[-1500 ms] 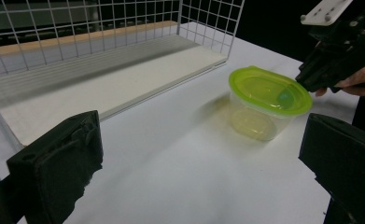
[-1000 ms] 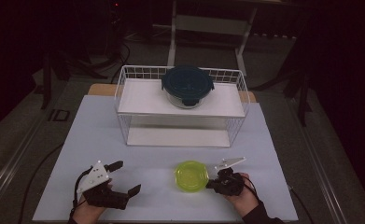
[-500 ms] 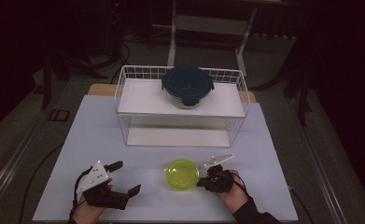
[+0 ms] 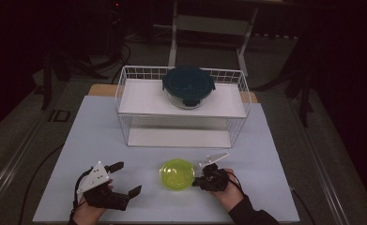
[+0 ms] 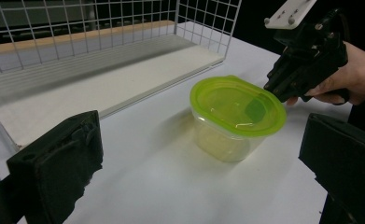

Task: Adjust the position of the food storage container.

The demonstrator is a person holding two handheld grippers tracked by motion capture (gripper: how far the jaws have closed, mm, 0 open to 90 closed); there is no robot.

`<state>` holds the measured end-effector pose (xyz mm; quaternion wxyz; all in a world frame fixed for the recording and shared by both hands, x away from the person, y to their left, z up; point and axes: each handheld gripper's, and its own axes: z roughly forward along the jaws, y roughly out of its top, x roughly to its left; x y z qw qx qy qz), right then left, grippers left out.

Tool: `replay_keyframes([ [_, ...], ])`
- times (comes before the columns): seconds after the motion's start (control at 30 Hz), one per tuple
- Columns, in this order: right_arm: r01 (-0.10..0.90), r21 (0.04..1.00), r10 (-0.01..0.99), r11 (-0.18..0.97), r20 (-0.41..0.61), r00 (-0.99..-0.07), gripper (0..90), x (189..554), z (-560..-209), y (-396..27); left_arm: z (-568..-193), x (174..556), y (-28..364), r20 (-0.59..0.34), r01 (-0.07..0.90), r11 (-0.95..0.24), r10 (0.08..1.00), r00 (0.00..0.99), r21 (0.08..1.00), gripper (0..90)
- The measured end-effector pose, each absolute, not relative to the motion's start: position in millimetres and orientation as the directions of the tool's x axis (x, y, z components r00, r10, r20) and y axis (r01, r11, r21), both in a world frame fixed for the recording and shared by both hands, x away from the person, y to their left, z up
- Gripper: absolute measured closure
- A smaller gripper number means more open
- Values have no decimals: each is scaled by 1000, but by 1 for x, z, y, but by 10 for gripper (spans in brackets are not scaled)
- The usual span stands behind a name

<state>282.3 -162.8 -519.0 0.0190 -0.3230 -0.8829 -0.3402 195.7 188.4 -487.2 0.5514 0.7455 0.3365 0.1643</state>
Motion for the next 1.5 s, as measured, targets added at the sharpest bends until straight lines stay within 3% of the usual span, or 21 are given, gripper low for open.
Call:
replay_keyframes([
  [0.27,564,593,561,575,216,-799,889,282,-516,-160,-487,195,189,-121,307,-164,674,729,938,0],
  [0.47,572,619,588,539,210,-781,690,279,-507,-173,-487,195,186,-119,294,-176,637,761,939,0],
  [0.5,574,628,599,525,206,-774,624,278,-504,-178,-488,195,185,-119,293,-177,634,764,939,0],
  [0.97,576,693,632,433,222,-743,272,265,-484,-197,-483,195,180,-175,352,-185,607,775,918,0],
  [1.03,579,701,621,417,246,-745,164,265,-482,-199,-480,196,179,-192,366,-180,603,775,913,0],
  [1.27,582,739,650,340,262,-713,147,265,-469,-203,-470,205,176,-251,419,-159,597,762,894,0],
  [1.5,597,736,611,319,322,-724,215,274,-466,-200,-469,221,165,-316,484,-176,562,764,857,0],
])
